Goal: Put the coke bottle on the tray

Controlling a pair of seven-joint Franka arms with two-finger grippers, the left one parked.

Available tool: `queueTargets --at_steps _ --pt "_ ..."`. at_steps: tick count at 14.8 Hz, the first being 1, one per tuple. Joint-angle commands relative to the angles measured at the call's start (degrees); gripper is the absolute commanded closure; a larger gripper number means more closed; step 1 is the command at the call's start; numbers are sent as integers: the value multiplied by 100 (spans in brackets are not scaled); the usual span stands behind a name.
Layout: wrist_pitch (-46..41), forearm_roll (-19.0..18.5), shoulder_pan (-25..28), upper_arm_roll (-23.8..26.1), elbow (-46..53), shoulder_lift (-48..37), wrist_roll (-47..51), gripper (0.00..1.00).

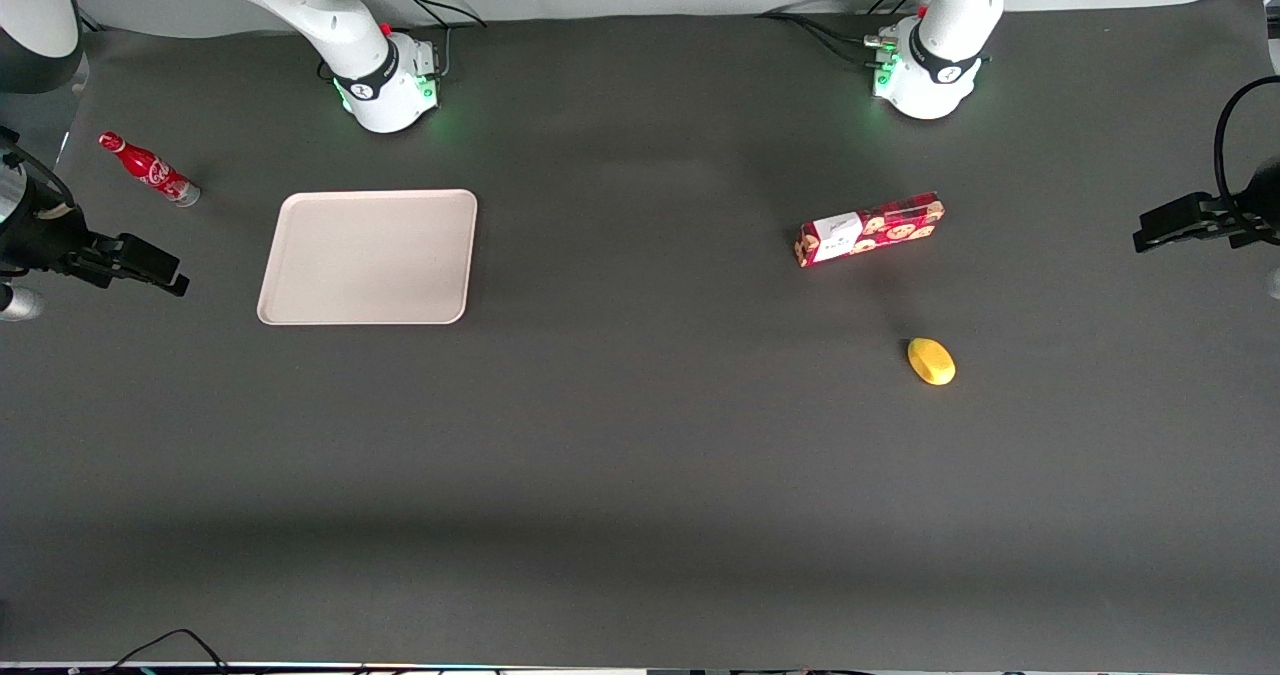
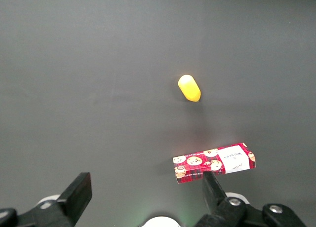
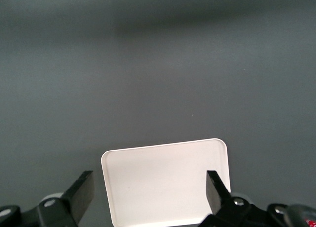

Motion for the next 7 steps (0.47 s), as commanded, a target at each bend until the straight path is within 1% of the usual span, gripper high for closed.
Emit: queueTargets --at_steps 1,5,6,7 --pt "-79 92 -1 -3 132 44 28 0" --pt "-79 92 -9 6 123 44 37 0" --pt "-79 23 -1 58 123 36 55 0" --pt "-79 -213 17 85 132 36 46 0"
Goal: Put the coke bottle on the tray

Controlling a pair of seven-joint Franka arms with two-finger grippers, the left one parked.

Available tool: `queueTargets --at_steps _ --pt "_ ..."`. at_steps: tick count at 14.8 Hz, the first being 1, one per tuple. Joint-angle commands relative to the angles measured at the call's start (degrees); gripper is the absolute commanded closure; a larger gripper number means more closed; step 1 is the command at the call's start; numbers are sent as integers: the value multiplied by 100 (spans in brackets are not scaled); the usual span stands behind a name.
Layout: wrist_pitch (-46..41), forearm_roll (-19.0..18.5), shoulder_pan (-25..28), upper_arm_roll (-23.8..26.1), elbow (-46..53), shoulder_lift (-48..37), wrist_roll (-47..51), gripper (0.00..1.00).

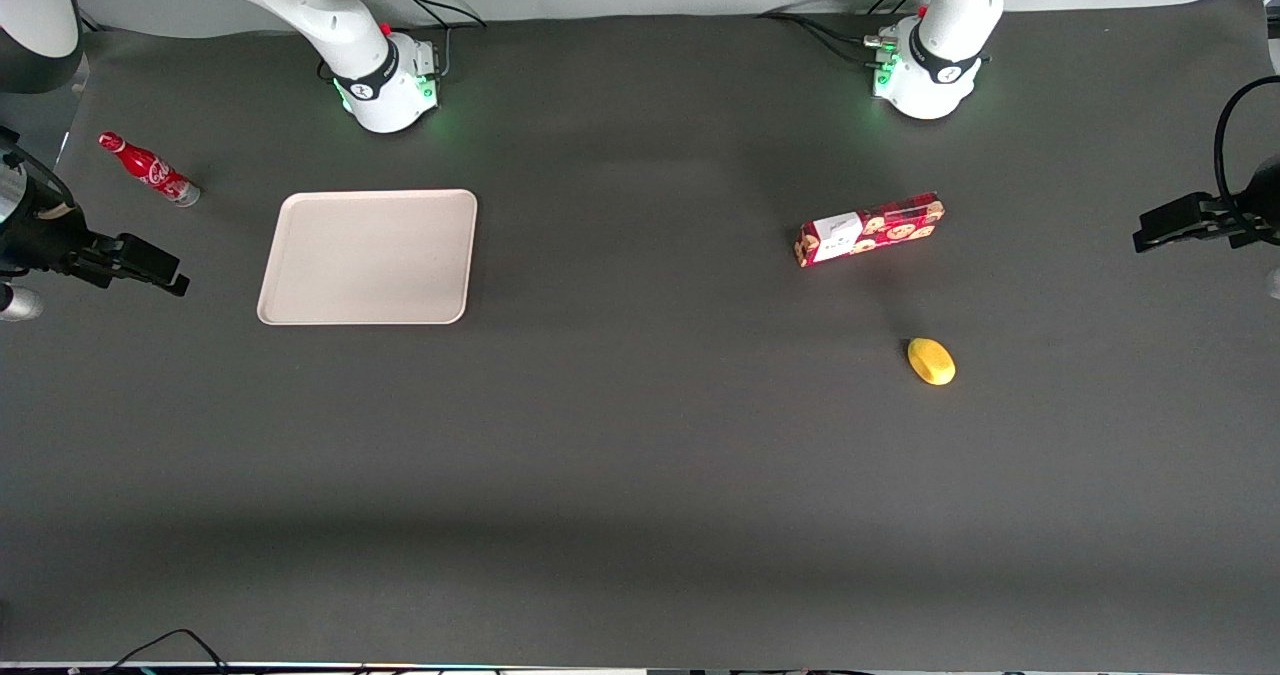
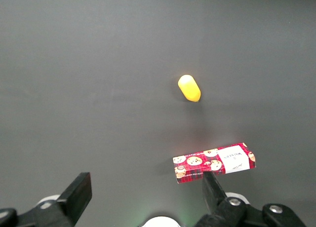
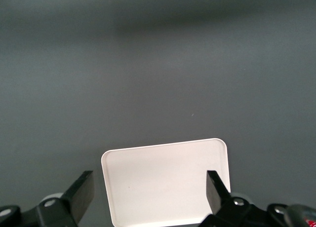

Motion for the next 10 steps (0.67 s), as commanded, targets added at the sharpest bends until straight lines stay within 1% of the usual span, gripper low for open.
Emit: queueTargets --at_steps 1,3,5,8,9,10 --pt "-77 -354 26 149 114 27 46 0" --pt "-112 -373 17 176 97 35 37 0" --pt "-461 -382 -36 106 61 18 20 0" --pt "-674 -435 -97 -113 -131 -140 20 0" --pt "-666 -557 -141 -184 -288 -253 20 0" --pt "-596 -802 -150 -297 -534 -411 11 0"
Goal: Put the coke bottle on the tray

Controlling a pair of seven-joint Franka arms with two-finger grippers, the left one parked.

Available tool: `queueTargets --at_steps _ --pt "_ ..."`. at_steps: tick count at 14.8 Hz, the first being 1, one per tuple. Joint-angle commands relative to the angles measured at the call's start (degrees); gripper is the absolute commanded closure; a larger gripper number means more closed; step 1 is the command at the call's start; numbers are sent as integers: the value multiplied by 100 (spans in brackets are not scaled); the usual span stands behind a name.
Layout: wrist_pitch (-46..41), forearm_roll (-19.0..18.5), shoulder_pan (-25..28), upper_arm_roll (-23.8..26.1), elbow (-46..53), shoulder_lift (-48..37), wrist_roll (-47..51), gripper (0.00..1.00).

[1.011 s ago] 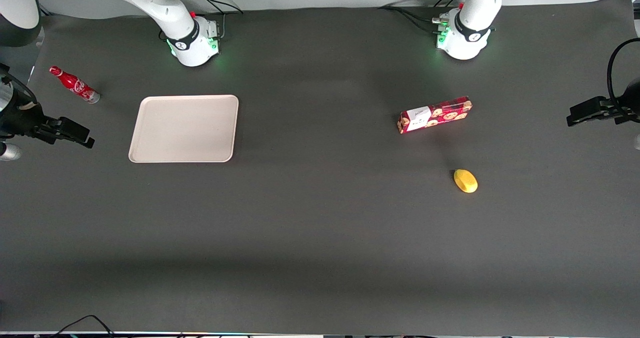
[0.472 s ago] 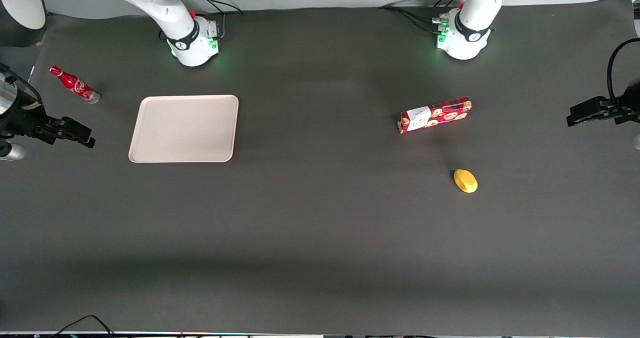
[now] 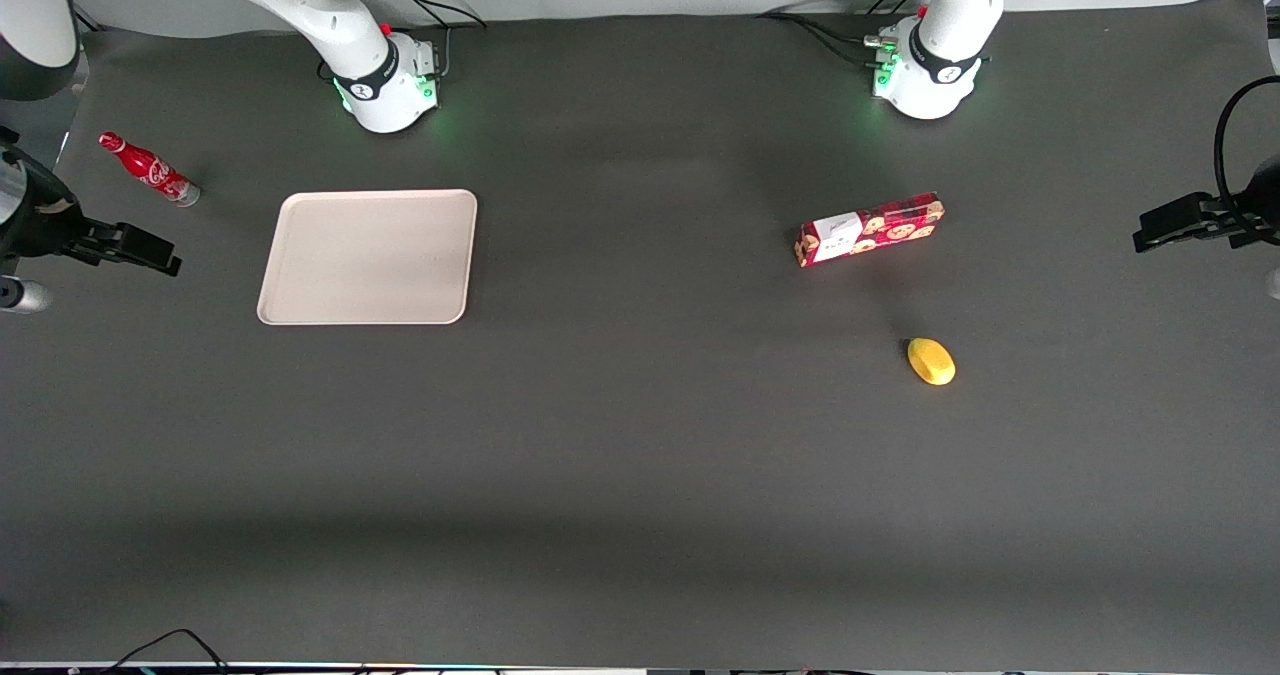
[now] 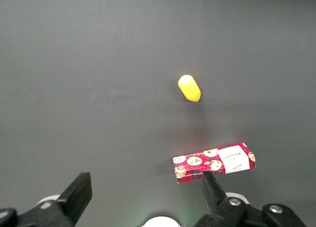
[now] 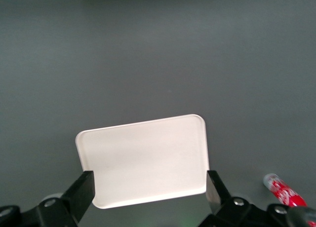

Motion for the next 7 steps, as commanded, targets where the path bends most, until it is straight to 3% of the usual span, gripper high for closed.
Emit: queueTargets --at_steps 1,3,7 --pt "42 -498 -77 -326 -619 -545 -50 0" --pt "112 -499 -77 -642 -839 -730 -557 0" --pt "471 -481 -384 -661 -1592 -1133 -744 0"
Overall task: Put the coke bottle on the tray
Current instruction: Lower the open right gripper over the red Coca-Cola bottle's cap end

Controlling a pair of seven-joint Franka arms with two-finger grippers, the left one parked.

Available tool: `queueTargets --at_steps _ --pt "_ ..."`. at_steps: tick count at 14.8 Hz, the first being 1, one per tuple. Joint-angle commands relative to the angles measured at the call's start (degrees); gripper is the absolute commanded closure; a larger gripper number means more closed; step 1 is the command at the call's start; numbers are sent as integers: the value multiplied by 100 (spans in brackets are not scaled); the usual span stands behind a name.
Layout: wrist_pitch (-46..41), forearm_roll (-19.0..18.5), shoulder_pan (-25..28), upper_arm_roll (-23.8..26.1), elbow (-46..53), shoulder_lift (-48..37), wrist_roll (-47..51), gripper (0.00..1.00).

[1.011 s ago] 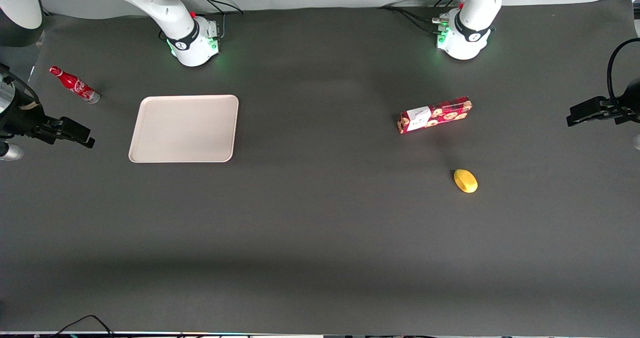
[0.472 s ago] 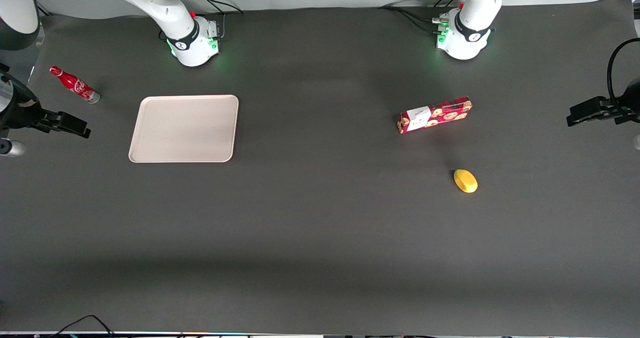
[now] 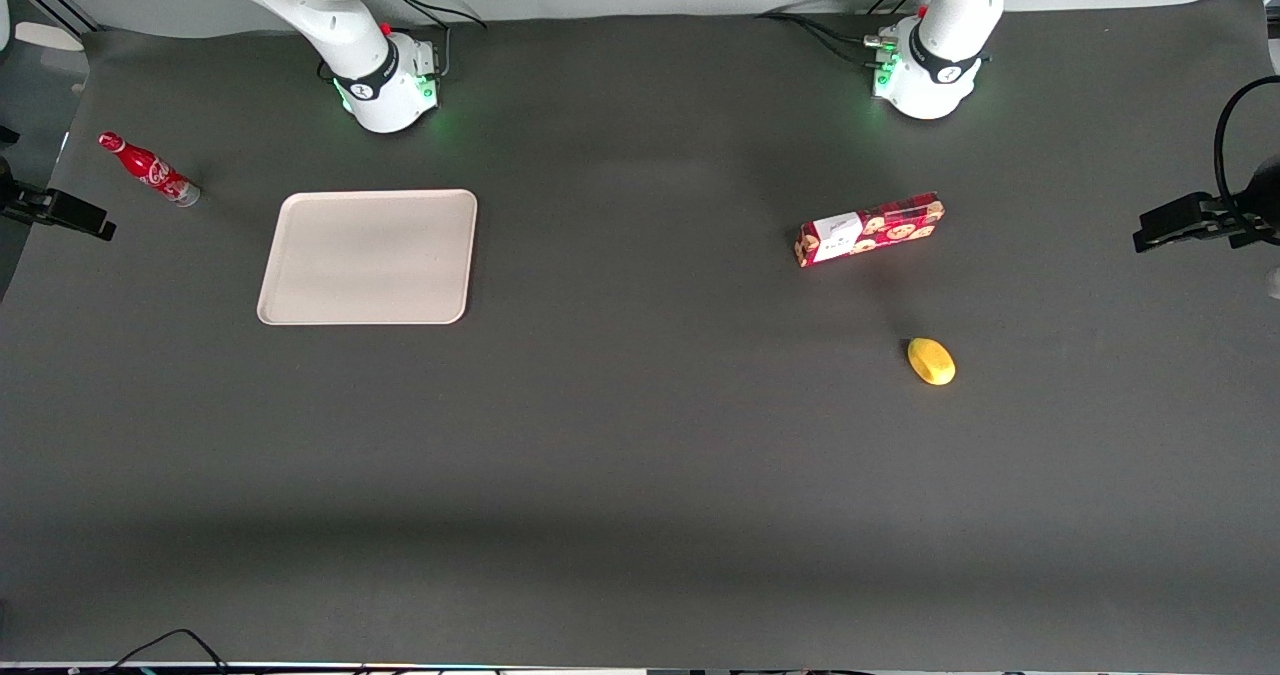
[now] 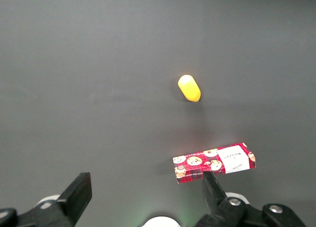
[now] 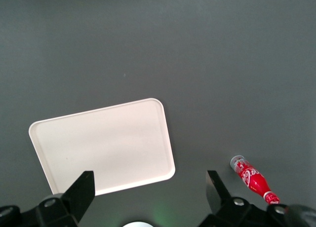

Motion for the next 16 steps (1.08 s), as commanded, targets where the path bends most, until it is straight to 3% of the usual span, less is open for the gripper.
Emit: queueTargets --at_steps 1,3,6,10,13,16 --pt "844 -51 -384 30 -1323 -815 -388 0" --pt "1470 -51 -797 21 -2063 -1160 -898 0" --pt "1822 -7 -1658 21 -2347 -1143 -1908 0" --pt "2051 10 -2913 4 -2653 -1143 -2586 0" --pt "2386 273 -4047 -14 -3067 -1135 -3236 0" --pt "2404 309 -4664 -14 -3322 -1117 -3291 0"
